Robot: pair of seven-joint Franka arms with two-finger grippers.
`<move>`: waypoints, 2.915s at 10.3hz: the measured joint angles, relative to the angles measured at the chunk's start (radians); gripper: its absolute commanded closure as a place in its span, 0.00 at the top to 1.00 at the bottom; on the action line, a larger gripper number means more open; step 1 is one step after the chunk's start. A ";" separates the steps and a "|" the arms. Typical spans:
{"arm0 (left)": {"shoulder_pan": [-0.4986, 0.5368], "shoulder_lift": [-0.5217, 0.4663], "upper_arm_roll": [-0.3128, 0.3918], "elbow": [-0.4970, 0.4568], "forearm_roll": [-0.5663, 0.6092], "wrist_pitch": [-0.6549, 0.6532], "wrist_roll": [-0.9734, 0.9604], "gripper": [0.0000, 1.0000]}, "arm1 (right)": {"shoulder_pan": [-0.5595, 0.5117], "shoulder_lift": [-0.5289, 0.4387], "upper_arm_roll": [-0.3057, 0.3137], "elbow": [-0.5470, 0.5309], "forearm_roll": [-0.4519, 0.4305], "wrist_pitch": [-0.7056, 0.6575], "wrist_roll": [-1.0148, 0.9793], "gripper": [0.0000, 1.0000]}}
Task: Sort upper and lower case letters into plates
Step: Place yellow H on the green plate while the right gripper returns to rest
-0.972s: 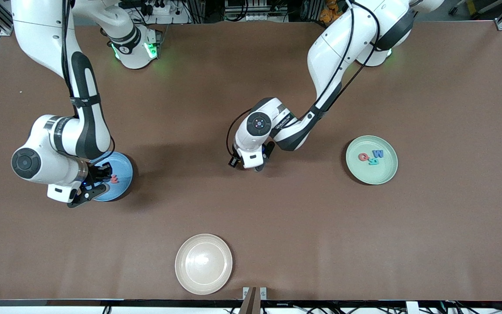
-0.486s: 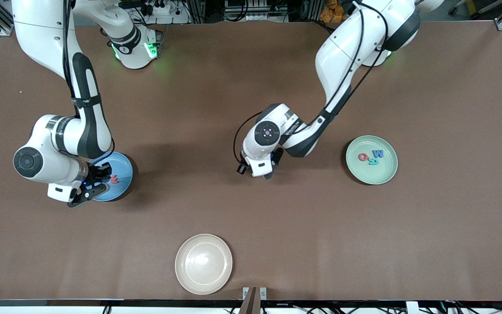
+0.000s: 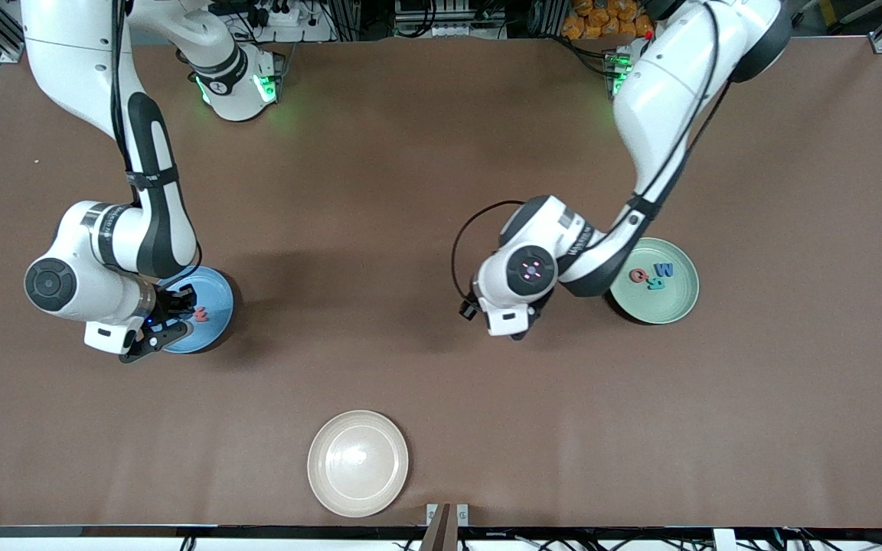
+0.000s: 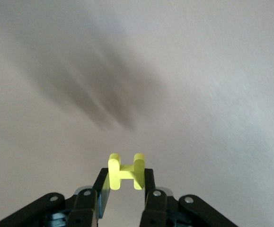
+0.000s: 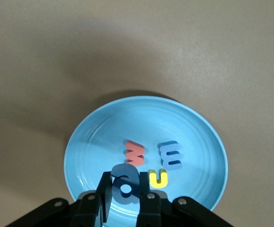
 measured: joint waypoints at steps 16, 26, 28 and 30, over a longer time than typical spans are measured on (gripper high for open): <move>0.588 -0.400 -0.062 -0.776 -0.022 0.206 0.913 0.27 | -0.096 -0.053 -0.012 0.062 0.001 -0.010 0.057 1.00; 0.588 -0.418 -0.102 -0.748 -0.071 0.221 0.967 1.00 | -0.356 -0.355 0.276 0.085 -0.153 -0.119 0.199 1.00; 0.588 -0.435 -0.103 -0.630 0.013 0.125 1.073 1.00 | -0.415 -0.431 0.331 0.087 -0.180 -0.205 0.204 1.00; 0.594 -0.441 -0.103 -0.453 0.106 -0.019 1.181 1.00 | -0.458 -0.496 0.371 0.096 -0.200 -0.303 0.236 1.00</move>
